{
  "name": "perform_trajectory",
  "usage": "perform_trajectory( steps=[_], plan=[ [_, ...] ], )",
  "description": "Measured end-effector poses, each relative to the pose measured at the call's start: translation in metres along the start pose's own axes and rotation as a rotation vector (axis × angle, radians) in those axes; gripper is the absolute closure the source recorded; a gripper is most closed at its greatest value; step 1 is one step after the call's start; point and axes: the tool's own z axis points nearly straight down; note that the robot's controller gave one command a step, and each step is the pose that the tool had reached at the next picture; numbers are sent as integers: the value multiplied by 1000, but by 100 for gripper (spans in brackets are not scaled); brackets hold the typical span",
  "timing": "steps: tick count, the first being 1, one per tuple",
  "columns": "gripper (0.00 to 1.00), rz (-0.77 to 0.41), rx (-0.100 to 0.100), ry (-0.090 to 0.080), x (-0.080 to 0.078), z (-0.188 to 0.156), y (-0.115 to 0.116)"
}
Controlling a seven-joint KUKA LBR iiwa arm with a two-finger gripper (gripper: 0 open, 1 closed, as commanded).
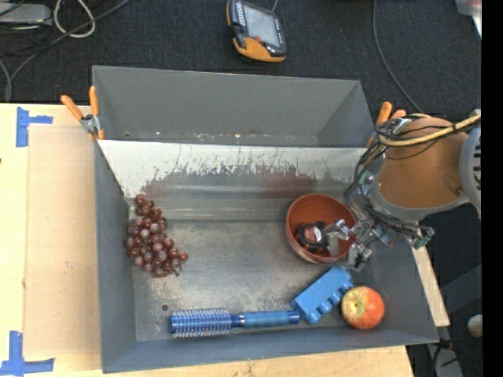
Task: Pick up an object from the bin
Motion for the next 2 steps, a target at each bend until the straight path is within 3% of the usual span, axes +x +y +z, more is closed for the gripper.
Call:
perform_trajectory(
  steps=[1, 2],
  plan=[
    [100, -172, 1, -1, 4, 30, -12],
    [100, 7, 0, -3, 1, -1, 0]
  ],
)
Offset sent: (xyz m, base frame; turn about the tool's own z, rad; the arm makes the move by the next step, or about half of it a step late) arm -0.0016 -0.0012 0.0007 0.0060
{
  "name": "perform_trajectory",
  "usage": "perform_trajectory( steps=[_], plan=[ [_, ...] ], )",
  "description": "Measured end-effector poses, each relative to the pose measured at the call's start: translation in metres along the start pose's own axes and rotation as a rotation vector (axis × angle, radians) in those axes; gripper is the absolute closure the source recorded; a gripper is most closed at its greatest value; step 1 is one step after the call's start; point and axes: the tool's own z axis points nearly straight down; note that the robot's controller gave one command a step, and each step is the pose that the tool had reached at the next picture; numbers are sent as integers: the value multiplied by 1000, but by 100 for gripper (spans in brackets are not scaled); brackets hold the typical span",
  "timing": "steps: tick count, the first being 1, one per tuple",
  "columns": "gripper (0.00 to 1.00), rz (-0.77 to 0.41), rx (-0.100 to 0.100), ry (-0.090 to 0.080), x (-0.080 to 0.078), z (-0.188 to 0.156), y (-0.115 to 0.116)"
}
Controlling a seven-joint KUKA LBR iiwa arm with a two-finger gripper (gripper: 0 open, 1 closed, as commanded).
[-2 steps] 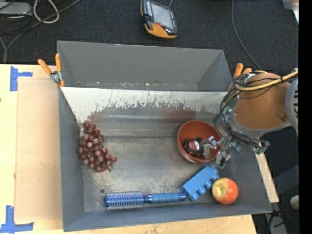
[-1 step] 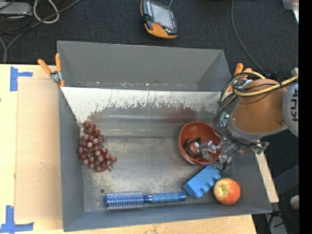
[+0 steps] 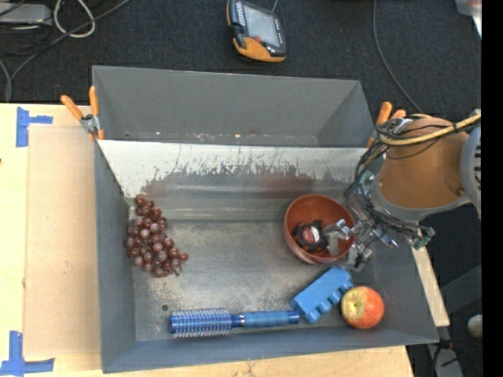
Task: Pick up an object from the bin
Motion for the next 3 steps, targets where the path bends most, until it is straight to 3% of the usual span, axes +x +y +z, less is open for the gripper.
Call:
perform_trajectory(
  steps=[1, 2, 3],
  plan=[
    [100, -150, -1, -3, 5, 7, -13],
    [100, -13, -3, 0, 2, -27, 2],
    [100, -123, -8, 1, -2, -76, -2]
  ],
)
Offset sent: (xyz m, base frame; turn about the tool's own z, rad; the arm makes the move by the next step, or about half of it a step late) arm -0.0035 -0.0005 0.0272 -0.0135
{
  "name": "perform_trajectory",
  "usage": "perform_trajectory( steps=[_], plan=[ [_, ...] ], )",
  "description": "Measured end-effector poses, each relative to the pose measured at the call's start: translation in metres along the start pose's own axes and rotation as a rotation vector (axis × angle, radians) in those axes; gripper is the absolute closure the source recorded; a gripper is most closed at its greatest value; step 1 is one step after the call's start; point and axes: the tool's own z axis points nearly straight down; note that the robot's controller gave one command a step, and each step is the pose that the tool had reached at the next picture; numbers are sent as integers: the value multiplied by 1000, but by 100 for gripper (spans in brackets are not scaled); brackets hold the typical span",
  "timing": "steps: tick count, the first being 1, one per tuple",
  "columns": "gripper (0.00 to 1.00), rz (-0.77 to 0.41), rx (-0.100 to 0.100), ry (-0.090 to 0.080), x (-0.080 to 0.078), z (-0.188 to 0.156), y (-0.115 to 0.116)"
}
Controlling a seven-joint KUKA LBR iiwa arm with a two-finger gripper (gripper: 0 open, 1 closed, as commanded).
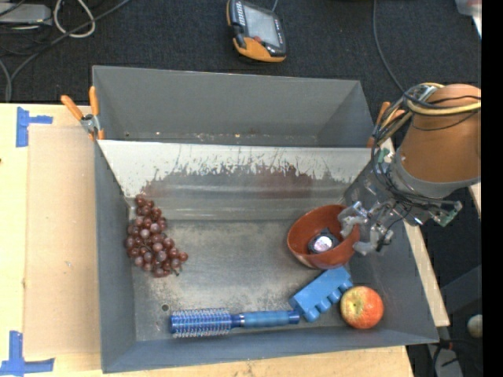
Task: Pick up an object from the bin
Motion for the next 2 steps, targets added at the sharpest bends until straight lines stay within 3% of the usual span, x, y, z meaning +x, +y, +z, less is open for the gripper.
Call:
perform_trajectory(
  steps=[1, 2],
  plan=[
    [100, 30, -5, 4, 11, -95, 4],
    [100, -14, -9, 4, 3, -127, 0]
  ],
)
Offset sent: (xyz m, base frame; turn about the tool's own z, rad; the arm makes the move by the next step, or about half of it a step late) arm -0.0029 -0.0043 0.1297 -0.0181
